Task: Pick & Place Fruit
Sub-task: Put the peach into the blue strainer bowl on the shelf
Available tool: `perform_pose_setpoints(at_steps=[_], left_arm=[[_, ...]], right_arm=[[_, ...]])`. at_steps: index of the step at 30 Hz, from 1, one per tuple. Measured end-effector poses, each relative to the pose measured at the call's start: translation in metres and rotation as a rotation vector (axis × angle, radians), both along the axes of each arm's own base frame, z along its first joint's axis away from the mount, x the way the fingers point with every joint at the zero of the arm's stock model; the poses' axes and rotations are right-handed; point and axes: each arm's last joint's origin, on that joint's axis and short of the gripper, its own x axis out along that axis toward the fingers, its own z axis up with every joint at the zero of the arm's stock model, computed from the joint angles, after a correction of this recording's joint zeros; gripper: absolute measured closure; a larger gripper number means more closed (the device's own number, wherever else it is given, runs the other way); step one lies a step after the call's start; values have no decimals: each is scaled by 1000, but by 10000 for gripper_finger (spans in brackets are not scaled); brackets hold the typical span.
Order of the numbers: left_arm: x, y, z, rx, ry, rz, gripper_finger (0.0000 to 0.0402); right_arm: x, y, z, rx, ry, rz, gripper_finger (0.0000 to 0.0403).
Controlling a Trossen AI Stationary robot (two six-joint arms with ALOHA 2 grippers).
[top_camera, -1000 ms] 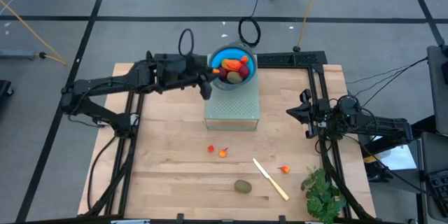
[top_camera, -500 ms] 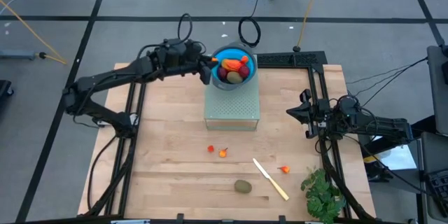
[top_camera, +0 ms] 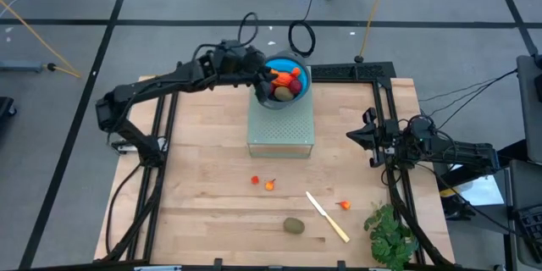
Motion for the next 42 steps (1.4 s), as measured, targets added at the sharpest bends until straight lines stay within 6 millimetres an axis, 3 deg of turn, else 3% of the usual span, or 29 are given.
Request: perform_pose_setpoints(at_steps=[7,17,26,38,42], left_arm=[[17,14,-5,6,111,-1,314],[12,26,-24,-58,236,30,314],[9,25,-28,-68,292,26,314],[23,38,-53,-43,356,44,313],[22,40,-53,-20,370,79,313]], right_arm=[[0,0,0,0,0,0,403],[0,0,0,-20,0,-5,403],[0,-1,0,-39,-1,-59,403],[0,-1,0,-35,-1,-55,403],[0,-1,0,-35,-2,-55,403]])
